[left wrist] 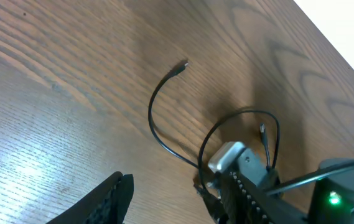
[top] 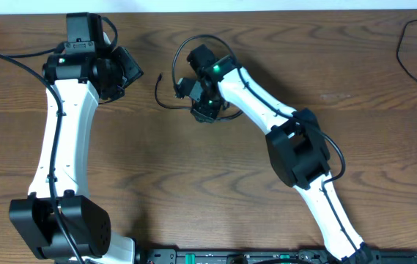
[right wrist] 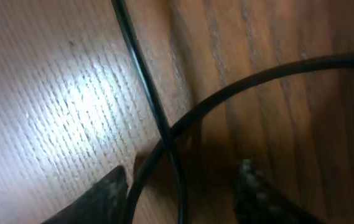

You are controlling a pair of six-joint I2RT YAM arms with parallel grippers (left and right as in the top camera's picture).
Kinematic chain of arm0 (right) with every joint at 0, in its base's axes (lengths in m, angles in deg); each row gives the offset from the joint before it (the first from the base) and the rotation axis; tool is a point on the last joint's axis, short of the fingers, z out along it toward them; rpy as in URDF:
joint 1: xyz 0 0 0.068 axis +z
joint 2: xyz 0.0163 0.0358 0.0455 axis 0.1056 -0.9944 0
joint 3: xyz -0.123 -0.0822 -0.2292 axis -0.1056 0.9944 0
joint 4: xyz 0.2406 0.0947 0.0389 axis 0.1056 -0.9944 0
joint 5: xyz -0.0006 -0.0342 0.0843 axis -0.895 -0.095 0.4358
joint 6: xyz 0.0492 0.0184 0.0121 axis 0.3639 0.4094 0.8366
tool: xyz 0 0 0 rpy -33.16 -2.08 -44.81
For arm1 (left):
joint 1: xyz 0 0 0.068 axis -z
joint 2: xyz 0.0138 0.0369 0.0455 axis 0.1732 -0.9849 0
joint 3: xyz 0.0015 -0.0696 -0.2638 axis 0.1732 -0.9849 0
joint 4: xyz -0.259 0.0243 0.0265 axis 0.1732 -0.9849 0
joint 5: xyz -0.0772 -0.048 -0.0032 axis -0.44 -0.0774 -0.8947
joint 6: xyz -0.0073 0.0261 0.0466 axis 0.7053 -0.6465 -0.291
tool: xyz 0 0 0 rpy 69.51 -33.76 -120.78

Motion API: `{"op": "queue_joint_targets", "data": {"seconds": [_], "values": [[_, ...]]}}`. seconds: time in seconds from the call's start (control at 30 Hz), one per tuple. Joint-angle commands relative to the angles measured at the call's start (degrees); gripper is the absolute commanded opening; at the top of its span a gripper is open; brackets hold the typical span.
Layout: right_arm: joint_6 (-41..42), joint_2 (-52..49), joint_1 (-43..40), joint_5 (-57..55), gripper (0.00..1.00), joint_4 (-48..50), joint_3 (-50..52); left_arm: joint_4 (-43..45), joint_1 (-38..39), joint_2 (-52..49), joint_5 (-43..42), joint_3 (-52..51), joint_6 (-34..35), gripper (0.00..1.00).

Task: Untangle cables
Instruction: 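Grasp the black cable with the right gripper and lift it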

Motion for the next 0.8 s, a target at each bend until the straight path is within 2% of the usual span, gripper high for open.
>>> {"op": "queue_joint_targets", "data": {"seconds": [0.0,0.13,0.17,0.47,0.77], "values": [[0.8,-1.9,3.0,-5.4,0.37,-0.2,0.2,-0.2,-0.2,0.4,0.0,-0.6,-0.8,0.52],[2.6,-1.9,5.1,-10.9,0.05,0.2,0.2,-0.2,-0.2,0.4,0.0,-0.6,-0.8,0.51],[3.3,-1.9,5.5,-11.8,0.01,0.4,0.2,-0.2,-0.2,0.4,0.0,-0.6,-0.8,0.52],[9.6,1.8,1.9,-10.3,0.01,-1.7,-1.0,-0.2,-0.2,0.4,0.0,-0.6,-0.8,0.52],[16.9,18.9,-10.1,0.1,0.01,-3.4,-1.2,-0.4,-0.2,0.4,0.0,-0.6,-0.8,0.52]]}}
